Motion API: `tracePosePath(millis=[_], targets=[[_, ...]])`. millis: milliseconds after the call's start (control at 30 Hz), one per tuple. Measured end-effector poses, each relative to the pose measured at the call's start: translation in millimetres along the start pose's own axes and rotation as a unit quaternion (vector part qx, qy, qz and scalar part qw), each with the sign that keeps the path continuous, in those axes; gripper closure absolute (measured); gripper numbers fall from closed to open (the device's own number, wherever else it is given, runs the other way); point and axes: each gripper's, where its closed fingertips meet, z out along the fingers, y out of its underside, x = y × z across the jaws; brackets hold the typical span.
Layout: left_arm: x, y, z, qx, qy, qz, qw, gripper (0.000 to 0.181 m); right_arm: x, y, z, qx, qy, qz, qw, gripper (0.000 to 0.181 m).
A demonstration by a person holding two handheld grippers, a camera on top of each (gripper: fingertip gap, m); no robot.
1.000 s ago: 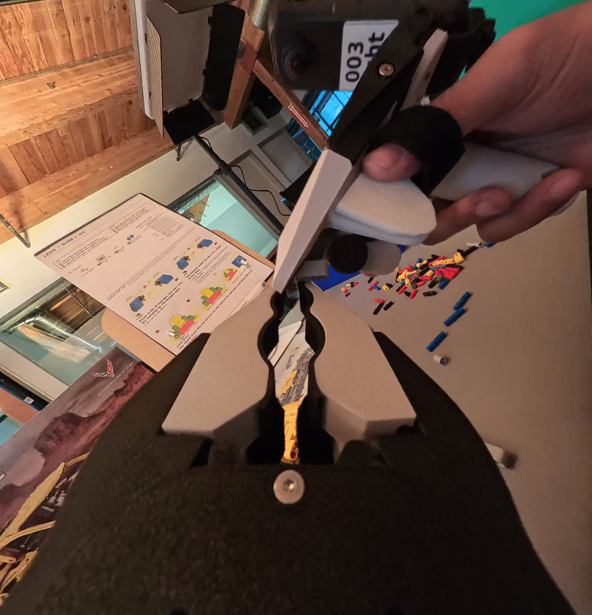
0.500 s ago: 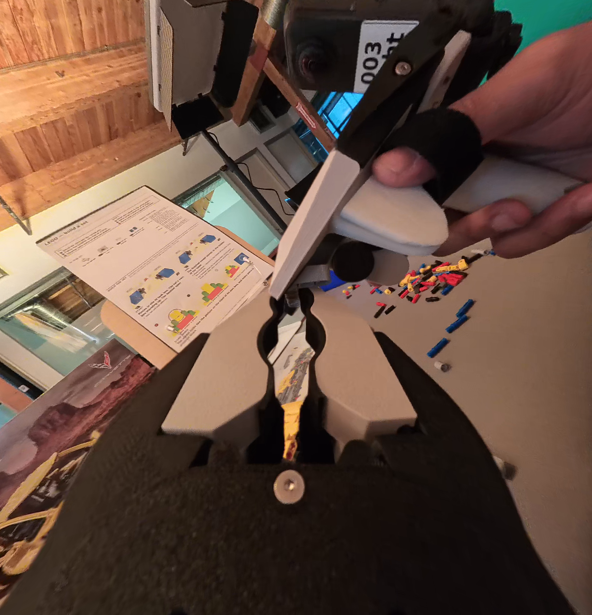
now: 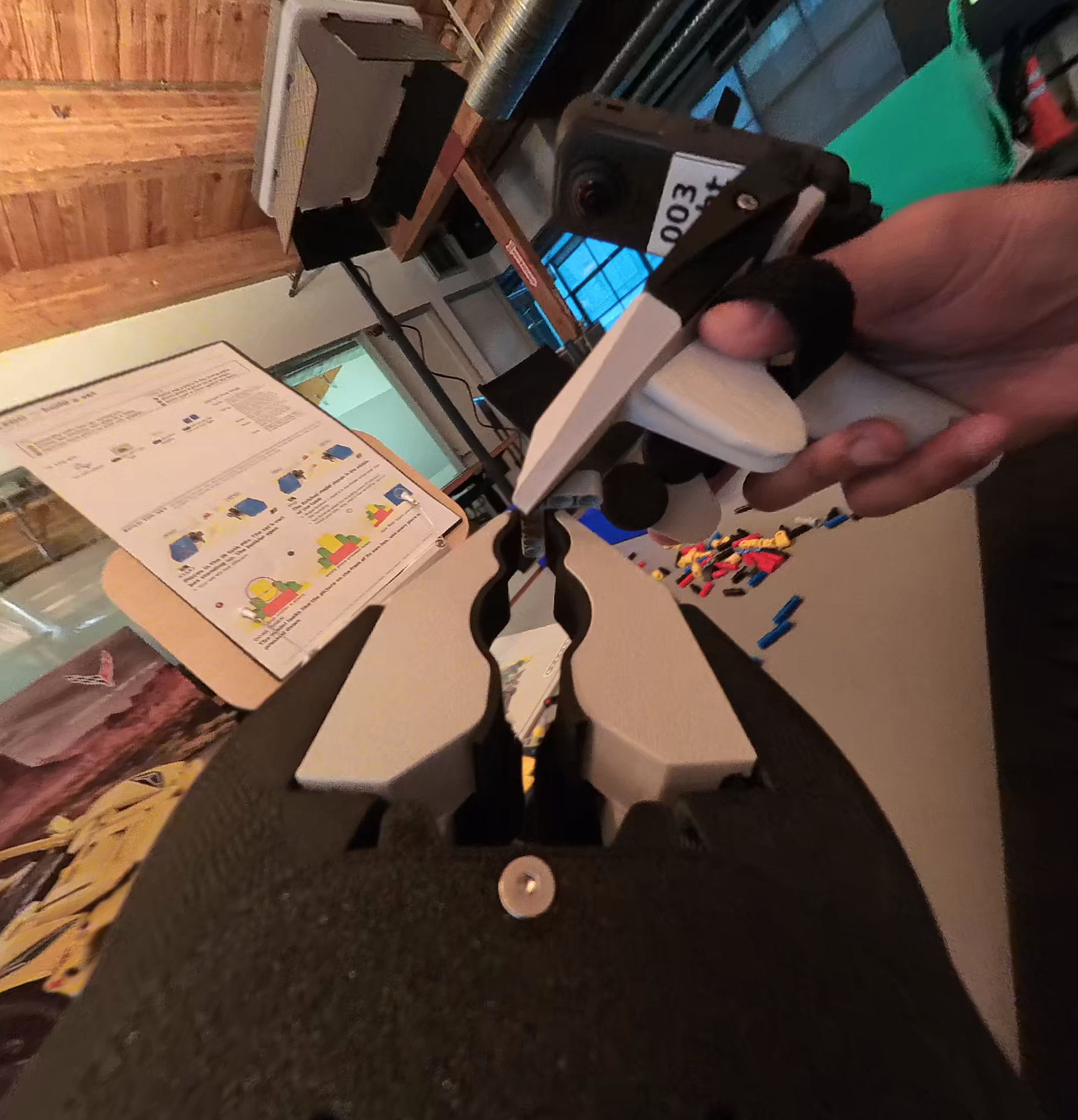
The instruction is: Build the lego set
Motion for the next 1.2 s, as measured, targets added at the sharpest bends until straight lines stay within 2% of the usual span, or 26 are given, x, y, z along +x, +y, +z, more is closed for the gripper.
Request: tracePosePath(millis=[133, 233, 300, 367, 467, 533, 600, 767, 833, 1067, 1200], targets=[[-10.8, -1.5, -3.4, 0.012, -0.006, -0.042, 0.999, 0.174, -6.0, -7.9, -4.8, 0.021, -0.018, 0.000, 1.000, 0.131], [-21.9, 6.1, -6.4, 0.005, -0.005, -0.078, 0.997, 0.174, 2.2, -19.9, -28.5, 0.024, -0.026, -0.018, 0.999, 0.131], [-34.8, 19.2, -8.9, -0.014, -0.005, -0.127, 0.992, 0.174, 30.2, -3.3, -57.0, -0.060, 0.022, -0.082, 0.995, 0.131], [-48.3, 28.3, -12.3, -0.020, -0.006, -0.188, 0.982, 0.174, 77.7, 21.3, -94.2, -0.148, 0.118, -0.150, 0.970, 0.132], [-62.4, 38.2, -15.4, -0.030, -0.028, -0.226, 0.973, 0.174, 112.7, 69.0, -122.6, -0.249, 0.156, -0.123, 0.948, 0.145], [-66.4, 43.6, -15.6, -0.038, -0.040, -0.235, 0.970, 0.174, 122.5, 99.4, -123.0, -0.293, 0.156, -0.109, 0.937, 0.152], [-66.9, 44.9, -15.8, -0.039, -0.041, -0.240, 0.969, 0.174, 131.8, 113.8, -118.5, -0.302, 0.175, -0.126, 0.929, 0.154], [-67.1, 51.0, -15.8, -0.051, -0.046, -0.240, 0.968, 0.174, 132.2, 107.7, -105.9, -0.289, 0.175, -0.104, 0.935, 0.157], [-66.0, 51.3, -15.5, -0.053, -0.043, -0.239, 0.969, 0.174, 138.7, 110.2, -105.5, -0.325, 0.185, -0.119, 0.920, 0.157], [-61.0, 55.8, -13.9, -0.066, -0.032, -0.233, 0.970, 0.174, 144.5, 124.2, -74.0, -0.407, 0.153, -0.171, 0.884, 0.157], [-59.8, 57.8, -13.5, -0.070, -0.027, -0.236, 0.969, 0.174, 148.3, 127.3, -71.5, -0.437, 0.134, -0.164, 0.874, 0.156]])
